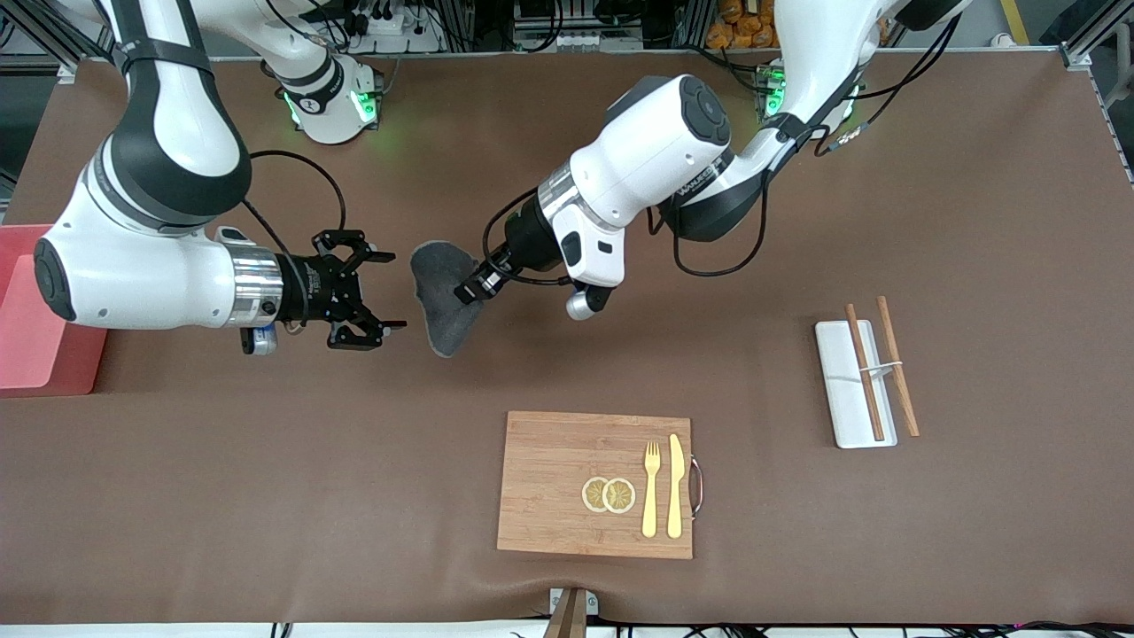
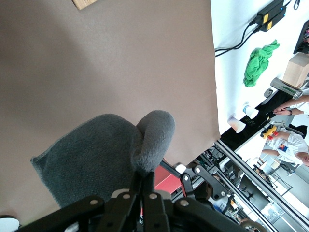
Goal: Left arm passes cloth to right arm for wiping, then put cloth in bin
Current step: 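Carry the cloth toward center while the right gripper reaches toward it, then grasp the grey cloth with the right gripper beside the left gripper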
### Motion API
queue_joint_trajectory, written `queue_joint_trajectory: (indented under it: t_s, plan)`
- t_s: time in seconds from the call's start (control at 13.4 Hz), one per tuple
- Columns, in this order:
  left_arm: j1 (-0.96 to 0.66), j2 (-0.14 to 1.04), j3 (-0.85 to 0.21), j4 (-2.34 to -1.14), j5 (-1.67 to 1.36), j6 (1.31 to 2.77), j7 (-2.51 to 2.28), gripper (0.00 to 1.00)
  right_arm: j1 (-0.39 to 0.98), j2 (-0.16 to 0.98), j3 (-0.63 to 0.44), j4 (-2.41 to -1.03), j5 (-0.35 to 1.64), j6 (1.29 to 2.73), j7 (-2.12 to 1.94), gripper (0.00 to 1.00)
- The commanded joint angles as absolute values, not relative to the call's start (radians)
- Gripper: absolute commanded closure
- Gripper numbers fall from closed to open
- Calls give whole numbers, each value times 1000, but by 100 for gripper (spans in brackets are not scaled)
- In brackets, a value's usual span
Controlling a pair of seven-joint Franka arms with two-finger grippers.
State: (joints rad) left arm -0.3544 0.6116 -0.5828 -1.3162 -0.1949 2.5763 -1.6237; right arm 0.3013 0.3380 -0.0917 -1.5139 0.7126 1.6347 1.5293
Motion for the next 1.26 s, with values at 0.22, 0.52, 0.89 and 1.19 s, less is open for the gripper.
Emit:
queue_joint_trajectory:
  t_s: [0.22, 0.52, 0.89, 1.19]
  plan:
    - [-388, 637, -584, -1287, -216, 2605, -1654, 100, 357, 322, -100, -1523, 738, 1655, 1563, 0]
    - [-397, 637, -588, -1284, -219, 2654, -1687, 100, 376, 325, -100, -1526, 736, 1661, 1569, 5]
    - [-403, 641, -588, -1284, -247, 2694, -1687, 100, 396, 324, -98, -1525, 738, 1674, 1572, 0]
    - [-403, 649, -588, -1285, -247, 2698, -1686, 100, 431, 324, -100, -1525, 735, 1713, 1592, 51]
